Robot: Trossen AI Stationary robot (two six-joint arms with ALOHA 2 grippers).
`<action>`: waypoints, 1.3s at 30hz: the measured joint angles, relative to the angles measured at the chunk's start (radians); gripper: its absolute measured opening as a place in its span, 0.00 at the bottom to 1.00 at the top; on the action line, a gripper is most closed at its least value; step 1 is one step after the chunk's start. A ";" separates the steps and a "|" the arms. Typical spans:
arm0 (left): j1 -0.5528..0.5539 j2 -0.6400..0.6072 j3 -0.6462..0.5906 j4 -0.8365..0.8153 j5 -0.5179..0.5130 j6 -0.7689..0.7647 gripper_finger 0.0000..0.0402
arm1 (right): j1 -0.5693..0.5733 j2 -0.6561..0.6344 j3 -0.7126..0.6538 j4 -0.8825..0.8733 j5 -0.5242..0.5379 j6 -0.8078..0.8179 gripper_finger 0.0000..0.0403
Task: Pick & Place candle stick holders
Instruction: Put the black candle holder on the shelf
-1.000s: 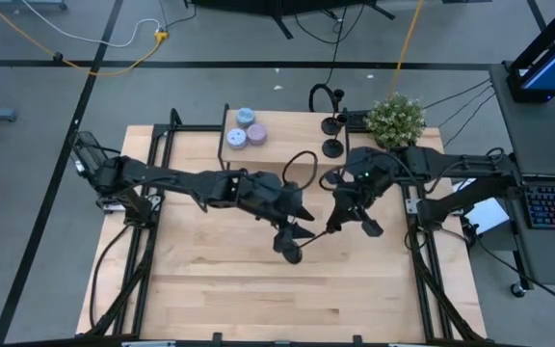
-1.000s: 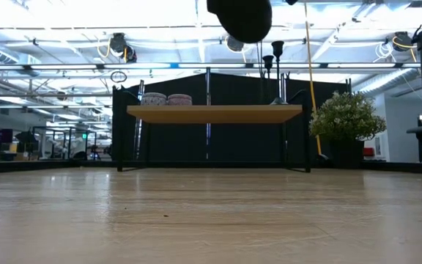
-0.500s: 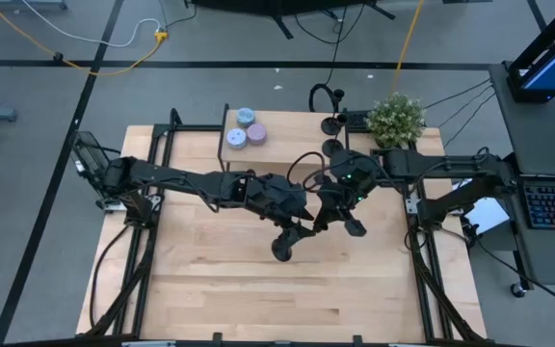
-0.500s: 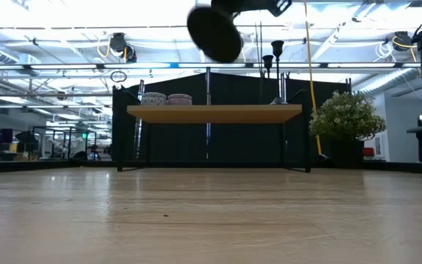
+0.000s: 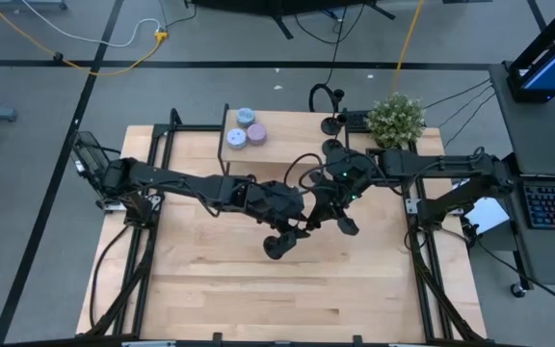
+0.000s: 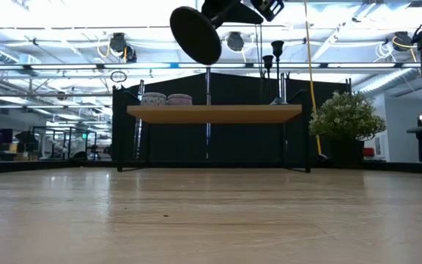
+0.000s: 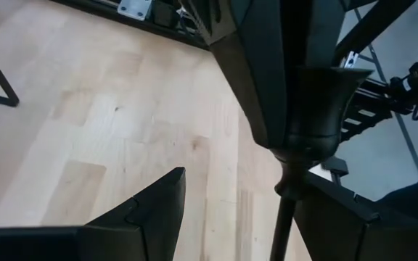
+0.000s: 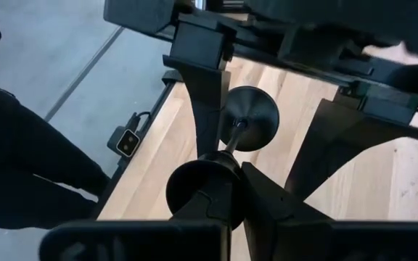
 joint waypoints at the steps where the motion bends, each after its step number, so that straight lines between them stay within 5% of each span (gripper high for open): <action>1: 0.000 0.000 0.000 0.000 0.000 -0.004 0.60 | 0.000 0.000 0.000 0.001 0.000 0.000 0.01; 7: 0.013 0.000 0.000 -0.001 0.003 -0.086 0.57 | 0.000 0.000 0.000 -0.030 0.003 0.000 0.01; 26: 0.019 -0.002 0.000 0.003 0.006 -0.049 0.01 | 0.002 0.001 -0.001 -0.067 -0.023 -0.002 0.01; 39: 0.018 0.000 -0.001 -0.049 0.039 -0.052 0.14 | 0.002 -0.001 0.000 -0.122 -0.006 -0.011 0.01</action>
